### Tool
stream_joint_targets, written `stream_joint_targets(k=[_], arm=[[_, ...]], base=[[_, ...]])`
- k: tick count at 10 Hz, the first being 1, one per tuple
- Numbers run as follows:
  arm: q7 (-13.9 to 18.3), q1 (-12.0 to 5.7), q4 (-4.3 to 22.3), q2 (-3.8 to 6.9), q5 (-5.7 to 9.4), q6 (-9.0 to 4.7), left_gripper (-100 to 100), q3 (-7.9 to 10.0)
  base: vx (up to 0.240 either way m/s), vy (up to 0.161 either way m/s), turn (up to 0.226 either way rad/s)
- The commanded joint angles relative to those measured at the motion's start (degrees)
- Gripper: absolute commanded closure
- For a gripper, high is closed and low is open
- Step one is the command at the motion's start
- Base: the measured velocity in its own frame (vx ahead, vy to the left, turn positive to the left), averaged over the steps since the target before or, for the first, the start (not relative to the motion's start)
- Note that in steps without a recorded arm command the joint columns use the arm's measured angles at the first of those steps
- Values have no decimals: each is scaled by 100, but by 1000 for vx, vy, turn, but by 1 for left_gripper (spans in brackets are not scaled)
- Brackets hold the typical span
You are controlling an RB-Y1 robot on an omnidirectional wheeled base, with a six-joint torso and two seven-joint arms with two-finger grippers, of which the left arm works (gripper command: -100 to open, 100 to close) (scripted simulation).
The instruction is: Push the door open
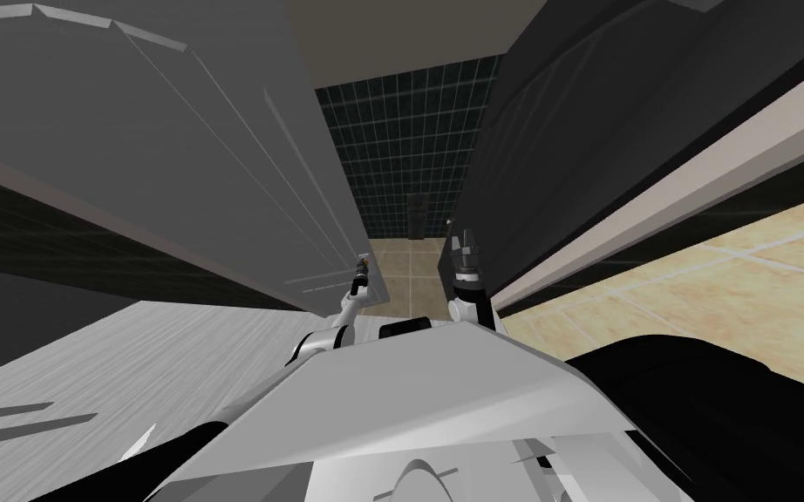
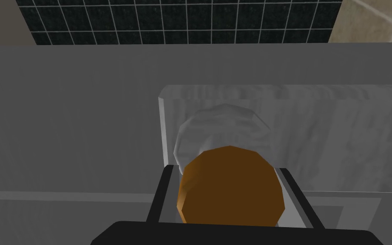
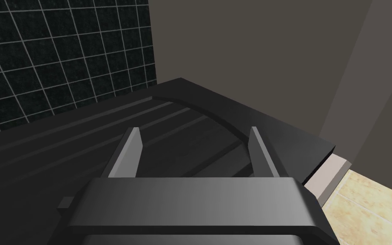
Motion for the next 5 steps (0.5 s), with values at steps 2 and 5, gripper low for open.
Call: stream_joint_targets(k=[2,5], arm=[[-39,-45,-10,103,45,-39,100,132],[-86,-32,-2,179,101,-37,100,286]], base=[[198,-54,36],[194,-76,51]])
